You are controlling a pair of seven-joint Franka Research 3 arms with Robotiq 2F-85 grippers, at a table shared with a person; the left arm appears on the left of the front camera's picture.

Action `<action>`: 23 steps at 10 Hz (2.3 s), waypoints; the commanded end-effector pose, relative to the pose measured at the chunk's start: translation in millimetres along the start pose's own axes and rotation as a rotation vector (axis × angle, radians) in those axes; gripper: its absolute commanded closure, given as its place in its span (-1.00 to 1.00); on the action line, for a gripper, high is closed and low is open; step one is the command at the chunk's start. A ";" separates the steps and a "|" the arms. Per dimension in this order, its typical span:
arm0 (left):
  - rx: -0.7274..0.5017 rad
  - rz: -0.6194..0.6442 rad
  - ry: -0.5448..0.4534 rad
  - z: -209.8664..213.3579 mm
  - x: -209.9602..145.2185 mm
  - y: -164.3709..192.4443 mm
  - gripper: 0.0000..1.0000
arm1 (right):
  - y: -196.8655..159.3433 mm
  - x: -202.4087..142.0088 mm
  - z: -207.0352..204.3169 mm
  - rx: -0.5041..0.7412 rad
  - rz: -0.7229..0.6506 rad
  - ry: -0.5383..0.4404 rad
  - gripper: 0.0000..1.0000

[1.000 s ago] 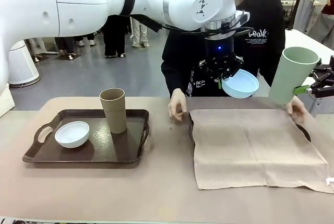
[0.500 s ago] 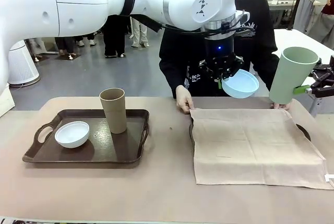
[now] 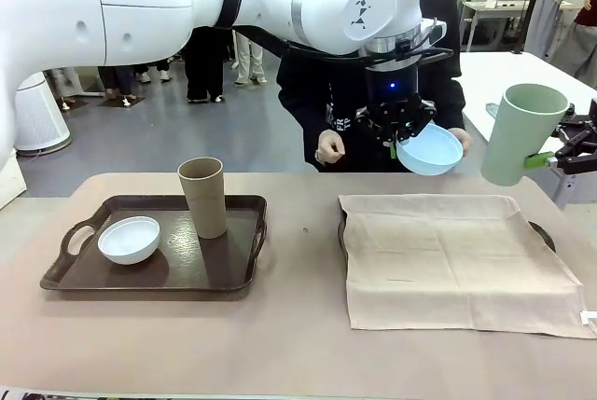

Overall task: Set up a tray with a mat and arrange the tableware.
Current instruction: Place the Picnic Bowl and Reusable plastic cup back onto the Handle tray in front of the human's position.

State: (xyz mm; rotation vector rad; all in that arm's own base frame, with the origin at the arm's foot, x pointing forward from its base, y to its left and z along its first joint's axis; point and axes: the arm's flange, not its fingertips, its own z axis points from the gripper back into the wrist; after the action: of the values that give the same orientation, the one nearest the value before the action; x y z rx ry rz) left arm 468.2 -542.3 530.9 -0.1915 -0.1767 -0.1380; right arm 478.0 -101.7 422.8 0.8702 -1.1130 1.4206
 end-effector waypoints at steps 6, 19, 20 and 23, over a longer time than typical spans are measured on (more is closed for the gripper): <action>0.000 0.000 0.000 0.0 0.0 0.0 0.90 | 0.0 0.0 0.0 0.000 0.000 0.000 -0.59; 0.010 0.024 0.192 -153.9 11.7 24.0 0.90 | -10.4 -149.2 -47.5 0.188 -0.195 -0.014 -0.59; -0.016 0.033 0.177 -160.6 11.6 24.1 0.90 | -8.1 -153.8 -51.1 0.197 -0.176 -0.024 -0.59; -0.037 0.043 0.127 -169.1 14.3 28.0 0.90 | -6.3 -161.0 -53.1 0.195 -0.139 -0.050 -0.59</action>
State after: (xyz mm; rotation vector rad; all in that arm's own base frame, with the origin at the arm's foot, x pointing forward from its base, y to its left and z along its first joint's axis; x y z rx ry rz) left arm 514.5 -553.6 366.1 -0.2280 -0.0111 -0.1014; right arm 510.1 -95.8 257.0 1.0947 -0.9173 1.3893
